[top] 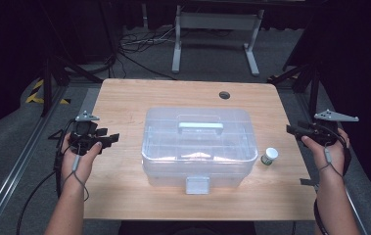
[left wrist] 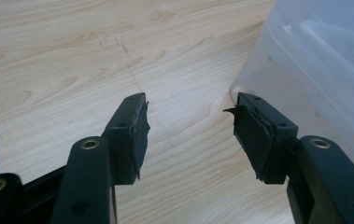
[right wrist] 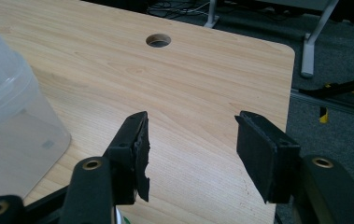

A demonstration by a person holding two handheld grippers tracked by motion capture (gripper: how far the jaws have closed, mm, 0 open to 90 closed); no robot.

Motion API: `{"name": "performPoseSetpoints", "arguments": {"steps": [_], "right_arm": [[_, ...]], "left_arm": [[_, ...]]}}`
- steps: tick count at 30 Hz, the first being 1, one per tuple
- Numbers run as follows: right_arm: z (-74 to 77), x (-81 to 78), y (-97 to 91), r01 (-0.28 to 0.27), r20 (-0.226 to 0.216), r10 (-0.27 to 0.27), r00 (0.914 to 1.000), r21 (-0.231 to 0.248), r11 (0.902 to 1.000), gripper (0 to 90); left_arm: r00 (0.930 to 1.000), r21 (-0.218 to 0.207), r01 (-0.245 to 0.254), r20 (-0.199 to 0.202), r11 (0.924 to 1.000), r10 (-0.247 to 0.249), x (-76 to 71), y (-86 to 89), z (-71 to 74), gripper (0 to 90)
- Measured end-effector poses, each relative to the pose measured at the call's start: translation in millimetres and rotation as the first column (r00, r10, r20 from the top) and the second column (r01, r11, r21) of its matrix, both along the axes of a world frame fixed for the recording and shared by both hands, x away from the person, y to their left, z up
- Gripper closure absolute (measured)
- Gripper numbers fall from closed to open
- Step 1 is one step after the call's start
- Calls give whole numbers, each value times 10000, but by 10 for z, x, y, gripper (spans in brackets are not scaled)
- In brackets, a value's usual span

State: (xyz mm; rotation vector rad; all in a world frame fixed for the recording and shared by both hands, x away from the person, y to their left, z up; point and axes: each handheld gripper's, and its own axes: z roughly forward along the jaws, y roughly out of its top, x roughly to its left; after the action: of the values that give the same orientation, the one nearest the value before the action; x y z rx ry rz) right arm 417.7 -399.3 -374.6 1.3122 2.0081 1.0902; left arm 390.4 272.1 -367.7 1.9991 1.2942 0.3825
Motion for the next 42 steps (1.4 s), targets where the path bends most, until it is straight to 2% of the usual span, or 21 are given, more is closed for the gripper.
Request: {"name": "performPoseSetpoints", "arguments": {"steps": [6,9,16,18,23,28,29,31,38,42], "right_arm": [[1,2,14,-148,-69,149,9999,35,9999,444],[10,-11,46,-319,-123,319,9994,25,9995,445],[-11,-9,56,-450,-118,451,9989,97,9989,445],[-22,-4,64,-518,-198,520,9984,106,9986,452],[-34,8,90,-615,-360,621,9974,176,9980,452],[-49,16,106,-659,-444,666,9968,169,9977,449],[-51,16,108,-662,-456,669,9967,175,9977,448],[-54,16,112,-646,-464,654,9968,180,9977,446],[-81,32,122,-676,-621,688,9957,212,9975,442],[-83,34,123,-739,-651,754,9950,244,9970,439]], "left_arm": [[9994,237,222,252,9995,-228,-43,-90,92,454],[9989,23,401,233,9992,-402,-57,-117,150,453],[9962,16,826,285,9966,-826,-17,-210,264,453],[9954,-189,924,280,9955,-919,-3,-239,313,454],[9872,-103,1472,638,9891,-1462,-6,-336,532,458],[9811,-82,1878,479,9822,-1872,44,-416,656,458],[9817,-130,1858,447,9825,-1850,42,-429,674,458],[9794,-174,1963,521,9804,-1951,40,-459,743,458],[9671,-19,2448,725,9696,-2440,23,-621,938,454],[9554,6,2839,843,9589,-2829,21,-780,1018,452]]}}
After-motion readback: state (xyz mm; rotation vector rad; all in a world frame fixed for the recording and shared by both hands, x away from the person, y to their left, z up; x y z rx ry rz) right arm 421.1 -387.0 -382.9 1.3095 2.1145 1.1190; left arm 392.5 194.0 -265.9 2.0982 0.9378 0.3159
